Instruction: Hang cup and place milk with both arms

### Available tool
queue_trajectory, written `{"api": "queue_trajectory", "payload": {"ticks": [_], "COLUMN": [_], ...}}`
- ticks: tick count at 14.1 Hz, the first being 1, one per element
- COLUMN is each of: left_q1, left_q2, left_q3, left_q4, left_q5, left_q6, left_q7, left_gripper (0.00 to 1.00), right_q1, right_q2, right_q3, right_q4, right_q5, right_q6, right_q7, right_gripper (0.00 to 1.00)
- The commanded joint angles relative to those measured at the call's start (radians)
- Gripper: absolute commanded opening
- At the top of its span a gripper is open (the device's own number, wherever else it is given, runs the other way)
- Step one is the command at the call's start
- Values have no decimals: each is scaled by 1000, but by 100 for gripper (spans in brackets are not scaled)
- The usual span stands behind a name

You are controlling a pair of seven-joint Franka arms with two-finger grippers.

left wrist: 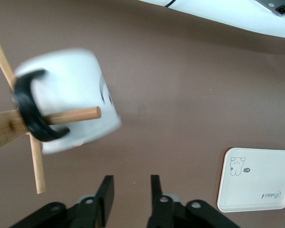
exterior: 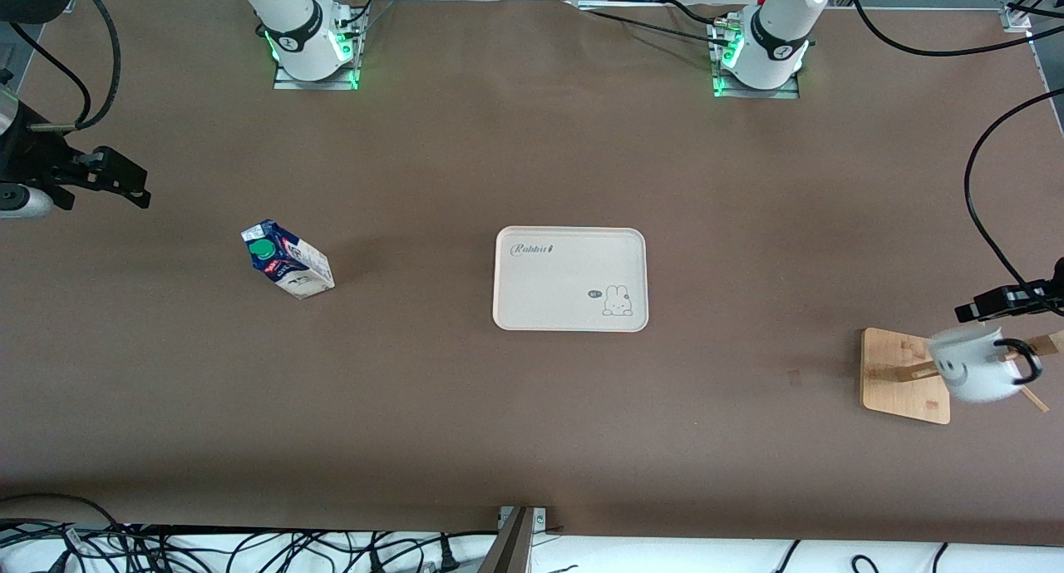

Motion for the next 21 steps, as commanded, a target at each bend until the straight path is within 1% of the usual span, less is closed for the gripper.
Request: {"api": "queue_trajectory", "payload": {"ticks": [1, 4, 6, 8, 10, 15, 16, 17, 18, 19, 21], "left_q1": [8, -1, -24, -56, -88, -102, -102, -116, -172, -194, -204], "left_q2": [-36, -97, -149, -193, -217, -243, -265, -313, -356, -391, -456], "left_q3": [-8, -16, -37, -79, -120, -129, -120, -120, -108, -96, -96], "left_q4": [-3, 3, 4, 3, 4, 6, -5, -49, -116, -161, -274], "left_q5": [-24, -1, 95, 181, 249, 240, 238, 240, 250, 254, 264], "left_q6": [-33, -151, -182, -189, -239, -293, -290, -288, -275, -247, -161], "left_q7": [13, 12, 15, 10, -16, -82, -80, -80, -82, -80, -80], "left_gripper": [100, 100, 100, 100, 100, 100, 100, 100, 100, 100, 100], "right_q1": [-4, -1, -1, 10, 16, 14, 14, 14, 16, 16, 16], "right_q2": [16, 16, 16, 16, 16, 16, 16, 16, 16, 16, 16], "right_q3": [7, 10, 10, 11, 11, 11, 11, 11, 11, 11, 11], "right_q4": [41, 42, 42, 45, 47, 47, 47, 47, 47, 47, 47], "right_q5": [-6, -12, -12, -12, -15, -13, -13, -13, -12, -12, -10], "right_q6": [-8, -7, -7, -5, -7, -7, -7, -7, -7, -7, -7], "right_q7": [11, 10, 10, 10, 10, 10, 10, 10, 10, 10, 10], "right_gripper": [100, 100, 100, 100, 100, 100, 100, 100, 100, 100, 100]}}
